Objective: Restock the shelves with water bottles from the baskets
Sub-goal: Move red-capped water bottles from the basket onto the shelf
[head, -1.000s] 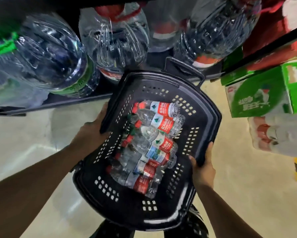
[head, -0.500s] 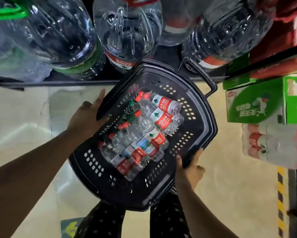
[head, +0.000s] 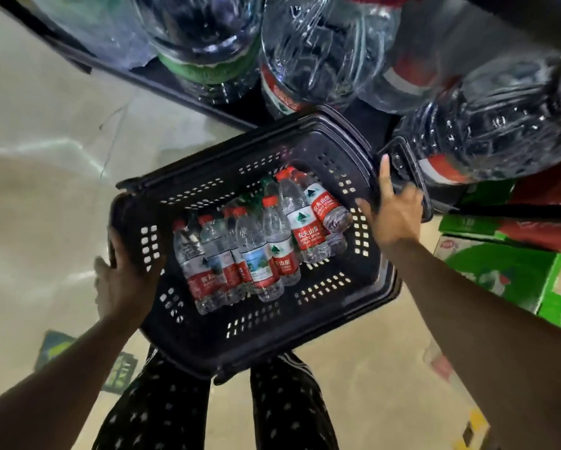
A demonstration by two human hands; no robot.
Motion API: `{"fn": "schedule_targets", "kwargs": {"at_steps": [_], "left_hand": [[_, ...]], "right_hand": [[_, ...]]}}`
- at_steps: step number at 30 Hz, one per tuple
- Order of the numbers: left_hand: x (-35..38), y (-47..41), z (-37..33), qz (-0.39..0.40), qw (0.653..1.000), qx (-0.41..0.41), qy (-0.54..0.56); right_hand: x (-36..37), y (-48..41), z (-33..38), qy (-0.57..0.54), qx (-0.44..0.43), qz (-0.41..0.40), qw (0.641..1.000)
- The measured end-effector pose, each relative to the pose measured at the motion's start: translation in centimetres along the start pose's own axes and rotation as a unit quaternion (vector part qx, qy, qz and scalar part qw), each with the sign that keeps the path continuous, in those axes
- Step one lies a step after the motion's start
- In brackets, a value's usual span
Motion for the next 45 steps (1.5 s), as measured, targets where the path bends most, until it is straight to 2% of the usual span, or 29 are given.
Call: {"fn": "schedule_targets", "kwargs": {"at_steps": [2,4,6,10,14,20,30,34,38,40,42,44,45], "left_hand": [[0.7,0.1,0.5,0.006,0.999,-0.009,0.05],[0.4,-0.2,0.4,-0.001,0.999,0.001,0.051],[0.2,-0.7,0.2,0.009,0.998,0.011,0.053],[-0.7,-2.2,-1.3,0.04,0.997,0.048,0.05],[-2.1,-5.3,-4.0,0.05,0.995,0.088,0.017],[-3.7,-10.0,-10.0,0.061,0.979,0.192,-0.042],[-5.1,-13.3,-15.7,0.065,0.955,0.274,-0.087],[-5.4,-13.7,-17.3,0.063,0.96,0.26,-0.08],[-5.5,-13.5,-18.6,0.046,0.953,0.289,-0.079],[-5.3,-13.6,-18.1,0.041,0.96,0.266,-0.073],[-5.4,-12.6,-17.6,-0.024,0.956,0.272,-0.104],[-5.2,-9.8,-17.8,-0.091,0.935,0.32,-0.12],[-4.6,-8.3,-18.2,-0.099,0.926,0.343,-0.118]], "right_hand": [[1.3,-0.9,-0.1,-0.023,-0.002,0.074,0.997],[1.9,-1.2,0.0,-0.025,0.0,0.104,0.994],[1.8,-1.3,0.0,-0.029,-0.001,0.098,0.995],[2.6,-0.8,-1.2,-0.105,0.018,0.068,0.992],[3.3,0.2,-2.7,-0.169,0.068,0.058,0.982],[4.0,2.4,-4.5,-0.217,0.14,0.028,0.966],[4.7,5.6,-5.1,-0.271,0.218,-0.003,0.938],[5.3,6.9,-5.0,-0.272,0.246,-0.003,0.93],[5.4,7.1,-5.0,-0.263,0.248,-0.017,0.932],[5.4,7.1,-4.9,-0.257,0.259,-0.02,0.931],[5.2,7.1,-4.7,-0.207,0.288,-0.027,0.935],[4.9,7.3,-4.0,-0.121,0.311,-0.037,0.942],[4.5,7.2,-2.9,-0.104,0.297,-0.047,0.948]]}}
Point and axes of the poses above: each hand's wrist, its own y-axis away from the middle knuckle, its own x-axis out of the palm, z = x × y, the point moved 10 cm from there along -y, towards the middle knuckle, and after that the axes turned 1 degree about x, right-handed, at the moved point
